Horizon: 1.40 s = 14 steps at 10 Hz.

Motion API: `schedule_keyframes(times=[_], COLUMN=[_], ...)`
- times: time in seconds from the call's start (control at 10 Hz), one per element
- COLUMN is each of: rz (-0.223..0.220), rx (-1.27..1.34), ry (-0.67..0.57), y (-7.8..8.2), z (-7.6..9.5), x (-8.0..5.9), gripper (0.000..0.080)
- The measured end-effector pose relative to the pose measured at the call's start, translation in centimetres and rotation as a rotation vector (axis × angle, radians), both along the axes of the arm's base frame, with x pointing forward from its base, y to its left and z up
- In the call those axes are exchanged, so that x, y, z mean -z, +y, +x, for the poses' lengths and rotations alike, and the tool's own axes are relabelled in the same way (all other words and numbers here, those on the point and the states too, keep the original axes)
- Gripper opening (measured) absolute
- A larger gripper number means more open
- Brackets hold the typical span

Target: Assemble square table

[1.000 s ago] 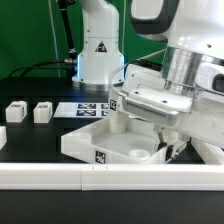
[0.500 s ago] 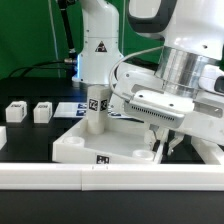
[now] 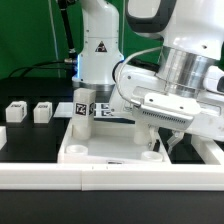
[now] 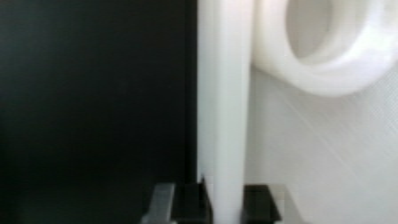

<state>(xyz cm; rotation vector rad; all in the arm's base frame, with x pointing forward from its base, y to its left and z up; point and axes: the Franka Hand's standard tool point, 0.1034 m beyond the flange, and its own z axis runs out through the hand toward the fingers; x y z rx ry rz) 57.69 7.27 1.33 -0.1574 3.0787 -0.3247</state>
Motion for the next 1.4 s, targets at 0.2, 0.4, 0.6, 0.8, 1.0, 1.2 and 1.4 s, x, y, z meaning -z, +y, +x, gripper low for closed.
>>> schedule_keyframes(times=[0.2,0.4,0.6,0.8,1.0,1.2,1.4], rz=[0.029,0.034,0.020,0.020,0.020,0.024,0.027], rx=[-0.027,0.033,0.095,0.097,0.104,0.163,0.178], ry=[0.013,0.011,0.020,0.019,0.018,0.014,0.021], y=[0.0,1.0,1.0,0.9,0.9,2.7,4.9], z=[0.0,0.1,0.0,0.0,0.0,-0.3,-0.1], x=[0.0,0.0,0.0,0.0,0.0,-0.1,-0.2], gripper=[0.0077,0.0077,0.0077,0.0076,0.0076,0.0075,0.0073])
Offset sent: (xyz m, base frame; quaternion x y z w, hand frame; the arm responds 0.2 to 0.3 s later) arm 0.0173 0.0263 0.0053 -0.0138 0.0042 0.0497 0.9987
